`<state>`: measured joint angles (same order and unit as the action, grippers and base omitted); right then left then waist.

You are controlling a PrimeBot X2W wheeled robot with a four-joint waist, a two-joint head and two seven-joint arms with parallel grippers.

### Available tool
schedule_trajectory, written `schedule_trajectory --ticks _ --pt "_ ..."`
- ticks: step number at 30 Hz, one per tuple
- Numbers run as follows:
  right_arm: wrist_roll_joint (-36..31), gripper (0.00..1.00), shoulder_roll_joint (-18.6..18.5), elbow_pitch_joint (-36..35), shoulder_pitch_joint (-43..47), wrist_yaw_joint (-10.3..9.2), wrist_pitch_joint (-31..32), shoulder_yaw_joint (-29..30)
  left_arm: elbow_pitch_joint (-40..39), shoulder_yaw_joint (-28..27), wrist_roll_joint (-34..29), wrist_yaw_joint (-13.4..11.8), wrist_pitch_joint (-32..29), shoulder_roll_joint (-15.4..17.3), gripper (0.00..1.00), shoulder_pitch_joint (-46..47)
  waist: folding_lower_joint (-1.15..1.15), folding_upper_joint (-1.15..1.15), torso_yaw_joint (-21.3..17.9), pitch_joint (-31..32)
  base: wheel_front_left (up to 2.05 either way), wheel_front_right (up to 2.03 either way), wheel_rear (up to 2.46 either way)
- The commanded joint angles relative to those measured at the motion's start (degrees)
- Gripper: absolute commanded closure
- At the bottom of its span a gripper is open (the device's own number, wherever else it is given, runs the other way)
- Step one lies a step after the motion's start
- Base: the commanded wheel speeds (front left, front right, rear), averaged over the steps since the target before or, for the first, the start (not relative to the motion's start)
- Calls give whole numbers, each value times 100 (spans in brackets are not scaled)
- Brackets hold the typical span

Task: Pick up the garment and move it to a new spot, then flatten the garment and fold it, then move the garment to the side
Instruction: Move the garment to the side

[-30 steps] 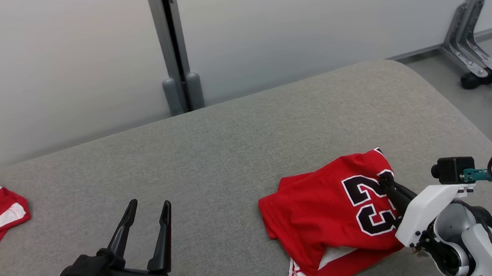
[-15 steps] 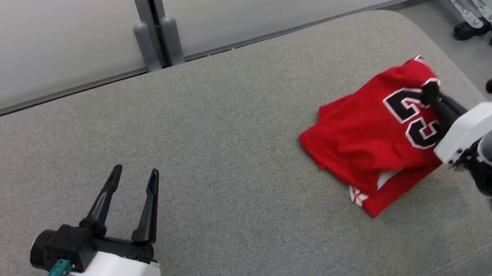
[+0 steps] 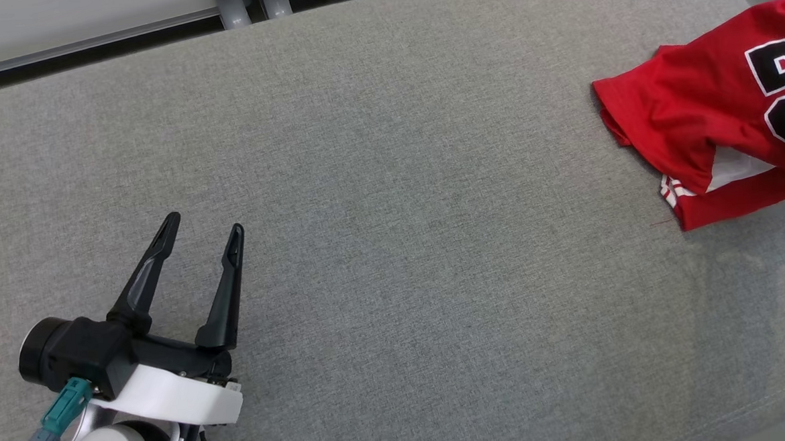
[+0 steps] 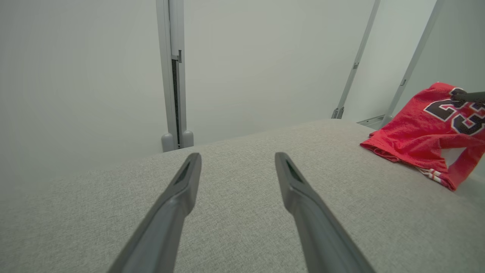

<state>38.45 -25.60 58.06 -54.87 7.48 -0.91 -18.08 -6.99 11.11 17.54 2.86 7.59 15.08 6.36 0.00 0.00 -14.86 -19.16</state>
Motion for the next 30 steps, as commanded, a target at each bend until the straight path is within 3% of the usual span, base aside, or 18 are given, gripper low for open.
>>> schedule_trajectory --ticks 1,7,13,18,24,30 --pt "-110 0 -4 118 -89 3 -99 21 -19 -2 -36 -22 -9 20 0 88 0 0 -3 -14 0 0 0" --pt "-512 0 233 701 -311 3 -664 9 111 60 53 1 75 -45 0 115 0 0 55 143 0 0 0" --pt "-685 0 360 721 -171 3 -1105 -117 315 58 158 -29 268 -140 0 -35 0 0 165 569 0 0 0" --pt "-610 0 451 284 196 3 -1301 -281 524 27 270 -82 438 -250 0 -247 0 0 306 1133 0 0 0" --pt "-429 0 316 -552 996 3 -1390 -402 690 -140 399 -199 582 -298 0 -643 0 0 577 1904 0 0 0" --pt "-431 0 96 -1328 1841 3 -1416 -189 632 -315 499 -297 620 -253 0 -923 0 0 875 2206 0 0 0"
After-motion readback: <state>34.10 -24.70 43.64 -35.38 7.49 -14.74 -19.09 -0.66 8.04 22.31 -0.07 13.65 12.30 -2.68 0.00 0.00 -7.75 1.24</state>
